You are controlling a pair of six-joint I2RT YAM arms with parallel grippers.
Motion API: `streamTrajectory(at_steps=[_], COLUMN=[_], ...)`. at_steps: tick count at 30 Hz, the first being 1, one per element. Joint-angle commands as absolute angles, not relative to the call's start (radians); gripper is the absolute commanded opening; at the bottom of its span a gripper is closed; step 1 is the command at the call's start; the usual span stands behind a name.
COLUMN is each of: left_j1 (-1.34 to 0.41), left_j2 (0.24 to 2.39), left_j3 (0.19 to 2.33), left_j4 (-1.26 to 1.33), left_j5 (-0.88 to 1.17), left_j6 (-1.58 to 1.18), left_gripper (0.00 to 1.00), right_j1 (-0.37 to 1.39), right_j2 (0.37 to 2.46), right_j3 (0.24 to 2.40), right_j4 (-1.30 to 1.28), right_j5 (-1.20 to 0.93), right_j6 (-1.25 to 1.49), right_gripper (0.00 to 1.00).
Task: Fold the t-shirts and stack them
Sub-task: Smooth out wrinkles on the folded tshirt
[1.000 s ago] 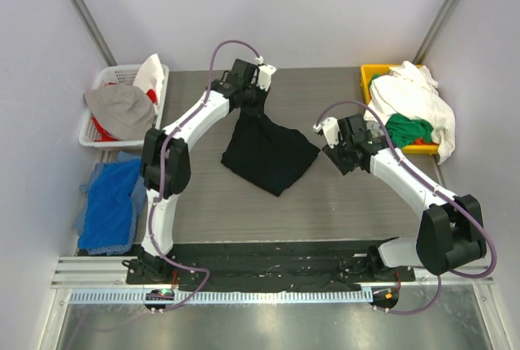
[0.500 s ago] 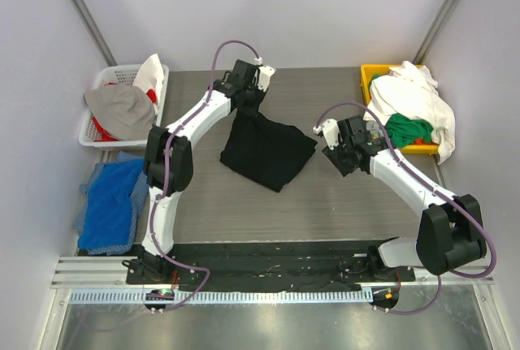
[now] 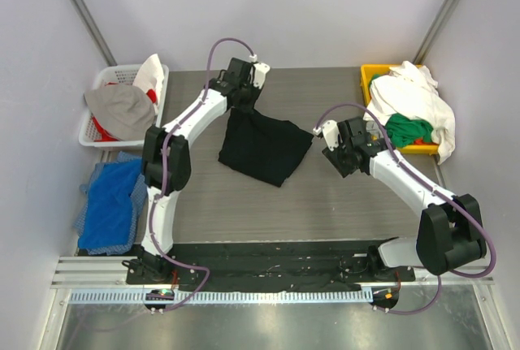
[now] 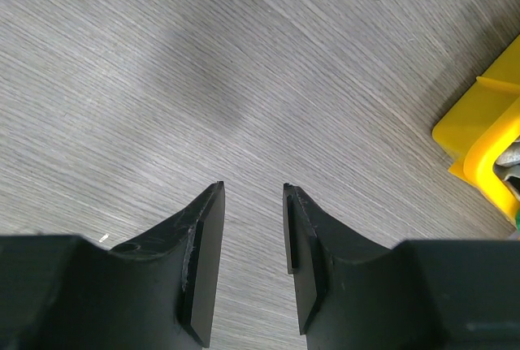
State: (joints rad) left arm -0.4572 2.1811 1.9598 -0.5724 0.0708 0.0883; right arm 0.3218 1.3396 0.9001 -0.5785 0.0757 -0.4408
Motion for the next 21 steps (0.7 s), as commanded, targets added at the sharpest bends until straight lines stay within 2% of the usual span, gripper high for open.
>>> streamTrajectory(at_steps=[1,21], left_j1=[-0.445,-0.425], left_j2=[2.083,2.005], left_j3=[1.959,1.902], left_j4=[-0.517,-0.5], left_j5=[0.057,0.04], left_j6=[0.106,0.149], left_gripper=[0.0,0.0], right_j1=[0.327,0.325], right_j2=[1.324,1.338], right_j3=[0.891,0.881], right_j4=[-0.543,-0.532], right_j5=[0.078,0.074], right_j6=[-0.436,-0.434], right_gripper=[0.41,0.41])
